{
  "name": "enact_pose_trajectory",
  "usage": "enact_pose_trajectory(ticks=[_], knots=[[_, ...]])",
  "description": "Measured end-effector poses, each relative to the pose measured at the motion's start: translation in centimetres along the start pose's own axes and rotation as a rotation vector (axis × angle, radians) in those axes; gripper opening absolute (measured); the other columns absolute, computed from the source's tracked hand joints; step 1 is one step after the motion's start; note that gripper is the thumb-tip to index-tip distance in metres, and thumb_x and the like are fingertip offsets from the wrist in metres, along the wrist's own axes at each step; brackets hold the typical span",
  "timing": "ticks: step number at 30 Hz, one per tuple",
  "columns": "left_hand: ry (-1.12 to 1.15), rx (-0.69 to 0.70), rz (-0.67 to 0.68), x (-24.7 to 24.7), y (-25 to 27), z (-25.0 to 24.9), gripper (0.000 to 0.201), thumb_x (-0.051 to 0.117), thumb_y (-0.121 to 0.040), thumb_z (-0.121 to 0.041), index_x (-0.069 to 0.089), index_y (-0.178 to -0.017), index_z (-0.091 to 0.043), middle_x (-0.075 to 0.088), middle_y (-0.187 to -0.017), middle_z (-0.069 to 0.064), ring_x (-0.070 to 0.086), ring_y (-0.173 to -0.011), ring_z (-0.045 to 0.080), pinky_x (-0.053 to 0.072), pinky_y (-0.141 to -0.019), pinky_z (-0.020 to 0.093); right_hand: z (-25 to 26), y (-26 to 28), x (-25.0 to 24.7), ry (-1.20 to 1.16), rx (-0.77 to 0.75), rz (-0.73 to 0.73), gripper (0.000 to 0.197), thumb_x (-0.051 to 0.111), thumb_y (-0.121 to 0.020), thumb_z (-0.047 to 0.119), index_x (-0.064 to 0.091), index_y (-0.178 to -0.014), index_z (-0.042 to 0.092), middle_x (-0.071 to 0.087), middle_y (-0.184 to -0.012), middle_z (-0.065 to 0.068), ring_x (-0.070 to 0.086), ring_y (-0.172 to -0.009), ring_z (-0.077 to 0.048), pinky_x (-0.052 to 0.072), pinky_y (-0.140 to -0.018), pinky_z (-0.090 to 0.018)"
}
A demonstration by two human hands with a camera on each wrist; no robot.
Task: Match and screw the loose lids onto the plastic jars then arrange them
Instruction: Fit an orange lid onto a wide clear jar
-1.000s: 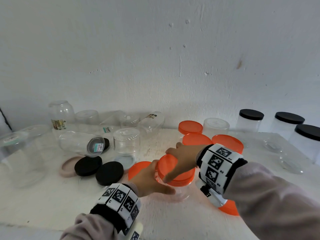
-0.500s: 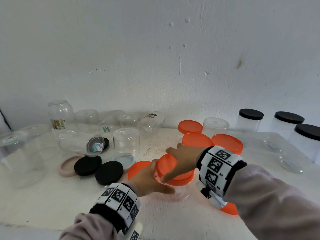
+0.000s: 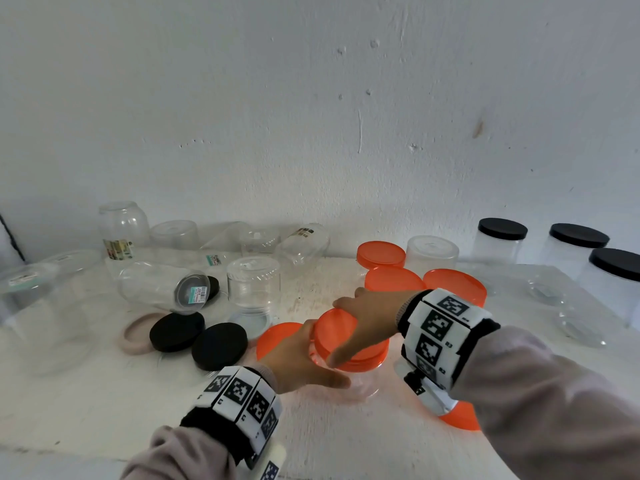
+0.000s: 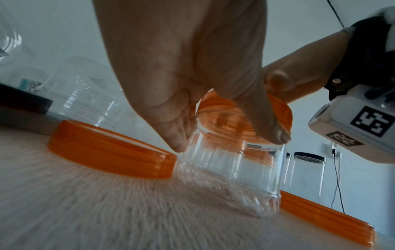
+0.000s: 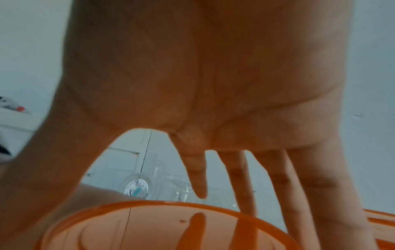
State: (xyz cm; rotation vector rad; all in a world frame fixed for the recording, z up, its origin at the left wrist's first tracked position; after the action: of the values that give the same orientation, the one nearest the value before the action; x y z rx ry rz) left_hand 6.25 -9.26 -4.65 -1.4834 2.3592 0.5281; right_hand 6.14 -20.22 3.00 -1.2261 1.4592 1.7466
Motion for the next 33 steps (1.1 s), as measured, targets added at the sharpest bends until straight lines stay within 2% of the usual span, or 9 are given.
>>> enact_pose_trajectory(ticks=[2,5,12,16,19,26,28,30,33], knots=[[0.006,-0.004,0.000,0.0,0.0,0.1,0.102,0.091,-0.056,-0.027,0.030,-0.139,-0.026,0.054,-0.127,-0.011,0.053,-0.119,0.010,0.043,-0.101,0.029,0.4,0.2,-0.2,-0.007,-0.050,0.021,0.108,0.071,-0.064,0.067,0.007,-0.148,0.042,0.019,-0.152,0.006,0.032,-0.136,-0.027,0.038,-0.101,-0.049],[0.000,-0.004,0.003,0.0,-0.1,0.2,0.103,0.091,-0.057,-0.027,0.030,-0.139,-0.025,0.055,-0.128,-0.010,0.052,-0.120,0.010,0.042,-0.103,0.031,0.8,0.2,-0.3,-0.021,-0.093,0.032,0.100,0.073,-0.070,0.054,0.010,-0.147,0.045,0.021,-0.150,0.008,0.032,-0.135,-0.027,0.038,-0.101,-0.046],[0.002,0.002,-0.004,0.0,-0.1,0.1,0.102,0.092,-0.056,-0.026,0.033,-0.139,-0.024,0.057,-0.126,-0.009,0.054,-0.118,0.010,0.043,-0.104,0.035,-0.2,-0.2,0.0,0.002,0.015,-0.028,0.105,0.054,-0.065,0.084,0.016,-0.149,0.034,0.026,-0.148,-0.003,0.040,-0.129,-0.030,0.041,-0.096,-0.046],[0.004,-0.004,0.006,0.0,0.0,0.0,0.102,0.091,-0.057,-0.027,0.030,-0.139,-0.025,0.054,-0.127,-0.010,0.053,-0.119,0.011,0.043,-0.101,0.030,0.0,0.0,0.3,-0.008,-0.031,0.028,0.109,0.066,-0.063,0.074,0.005,-0.148,0.044,0.016,-0.153,0.005,0.028,-0.138,-0.028,0.034,-0.103,-0.051],[-0.013,-0.006,0.011,0.1,0.1,0.0,0.102,0.090,-0.057,-0.029,0.029,-0.139,-0.027,0.054,-0.127,-0.011,0.053,-0.118,0.010,0.043,-0.097,0.026,0.4,0.1,0.2,-0.043,-0.084,0.040,0.103,0.073,-0.066,0.062,0.008,-0.146,0.049,0.017,-0.152,0.011,0.028,-0.137,-0.027,0.036,-0.103,-0.050],[-0.021,0.006,0.000,0.0,0.1,-0.1,0.102,0.091,-0.056,-0.032,0.032,-0.138,-0.027,0.055,-0.121,-0.017,0.053,-0.114,0.004,0.041,-0.083,0.015,0.0,-0.3,0.5,0.005,0.016,-0.027,0.109,0.054,-0.059,0.087,0.014,-0.148,0.036,0.024,-0.149,0.001,0.038,-0.131,-0.030,0.040,-0.096,-0.050],[-0.018,0.003,0.002,0.1,0.1,0.0,0.104,0.091,-0.055,-0.032,0.030,-0.139,-0.026,0.054,-0.122,-0.017,0.052,-0.115,0.005,0.042,-0.087,0.016,0.2,-0.2,0.5,0.022,0.003,-0.007,0.110,0.058,-0.060,0.083,0.011,-0.148,0.038,0.020,-0.151,0.001,0.034,-0.134,-0.031,0.037,-0.098,-0.052],[-0.006,-0.004,-0.003,-0.1,0.0,0.2,0.107,0.092,-0.053,-0.031,0.030,-0.141,-0.023,0.054,-0.127,-0.011,0.052,-0.119,0.009,0.044,-0.099,0.027,0.7,-0.2,0.1,0.014,-0.054,0.017,0.108,0.068,-0.064,0.071,0.006,-0.148,0.042,0.017,-0.152,0.004,0.029,-0.136,-0.029,0.035,-0.100,-0.050],[0.001,-0.005,-0.001,-0.1,0.1,0.2,0.111,0.091,-0.049,-0.034,0.030,-0.141,-0.022,0.055,-0.129,-0.007,0.053,-0.121,0.011,0.042,-0.106,0.036,0.9,-0.1,-0.4,-0.008,-0.094,0.037,0.100,0.073,-0.068,0.058,0.012,-0.146,0.047,0.022,-0.149,0.008,0.031,-0.135,-0.027,0.037,-0.100,-0.048]])
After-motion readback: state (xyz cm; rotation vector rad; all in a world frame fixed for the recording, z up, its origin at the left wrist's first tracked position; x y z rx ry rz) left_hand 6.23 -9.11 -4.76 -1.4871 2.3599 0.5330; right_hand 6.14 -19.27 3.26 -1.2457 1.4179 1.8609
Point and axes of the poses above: each hand's wrist, its own y-axis away from the middle knuckle, its own x-axis out of the palm, z = x × y, the point moved 8 cm from there along -y, towards the middle knuckle
